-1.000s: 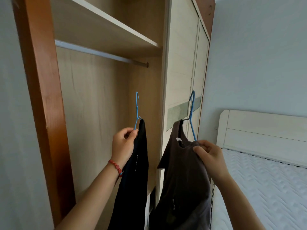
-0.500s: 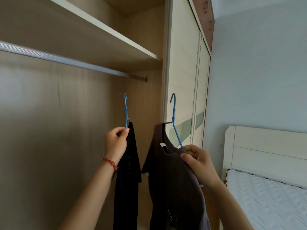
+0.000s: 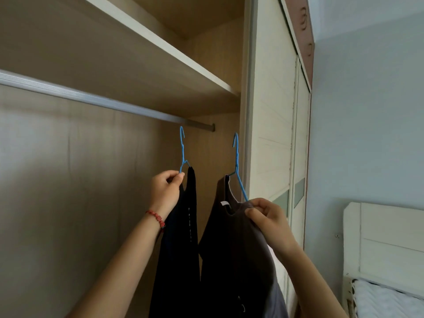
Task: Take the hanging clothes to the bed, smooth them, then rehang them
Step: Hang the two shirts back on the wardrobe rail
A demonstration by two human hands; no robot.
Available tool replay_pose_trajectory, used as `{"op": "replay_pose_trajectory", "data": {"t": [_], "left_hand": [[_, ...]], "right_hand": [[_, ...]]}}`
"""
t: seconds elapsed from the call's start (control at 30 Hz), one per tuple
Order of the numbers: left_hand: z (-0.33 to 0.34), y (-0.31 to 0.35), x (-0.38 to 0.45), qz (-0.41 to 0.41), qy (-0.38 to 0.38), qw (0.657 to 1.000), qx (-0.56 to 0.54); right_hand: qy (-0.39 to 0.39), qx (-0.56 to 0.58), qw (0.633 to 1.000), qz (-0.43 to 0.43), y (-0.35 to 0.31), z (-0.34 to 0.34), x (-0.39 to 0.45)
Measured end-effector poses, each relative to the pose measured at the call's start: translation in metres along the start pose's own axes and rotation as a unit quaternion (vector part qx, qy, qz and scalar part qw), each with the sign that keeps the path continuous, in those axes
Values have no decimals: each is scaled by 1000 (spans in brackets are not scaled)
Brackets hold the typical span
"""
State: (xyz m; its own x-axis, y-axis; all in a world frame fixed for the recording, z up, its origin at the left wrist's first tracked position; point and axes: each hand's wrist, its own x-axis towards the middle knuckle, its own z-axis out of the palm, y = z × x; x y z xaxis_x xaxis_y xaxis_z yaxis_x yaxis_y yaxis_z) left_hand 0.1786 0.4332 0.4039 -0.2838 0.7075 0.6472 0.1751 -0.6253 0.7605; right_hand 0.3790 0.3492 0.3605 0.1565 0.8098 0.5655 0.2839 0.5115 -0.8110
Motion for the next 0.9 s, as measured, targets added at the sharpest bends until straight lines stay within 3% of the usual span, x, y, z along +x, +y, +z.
{"op": "replay_pose_trajectory", "data": {"t": [0.4, 0.77, 0.9], "left_hand": [[42, -44, 140, 48, 52, 997, 21], [86, -71, 232, 40, 114, 992, 40], [94, -79, 250, 32, 148, 987, 52]], "right_hand": [[-32, 57, 996, -65, 20, 57, 174], [-108, 161, 981, 13, 52, 91, 291], [-91, 169, 981, 10, 59, 114, 324]]}}
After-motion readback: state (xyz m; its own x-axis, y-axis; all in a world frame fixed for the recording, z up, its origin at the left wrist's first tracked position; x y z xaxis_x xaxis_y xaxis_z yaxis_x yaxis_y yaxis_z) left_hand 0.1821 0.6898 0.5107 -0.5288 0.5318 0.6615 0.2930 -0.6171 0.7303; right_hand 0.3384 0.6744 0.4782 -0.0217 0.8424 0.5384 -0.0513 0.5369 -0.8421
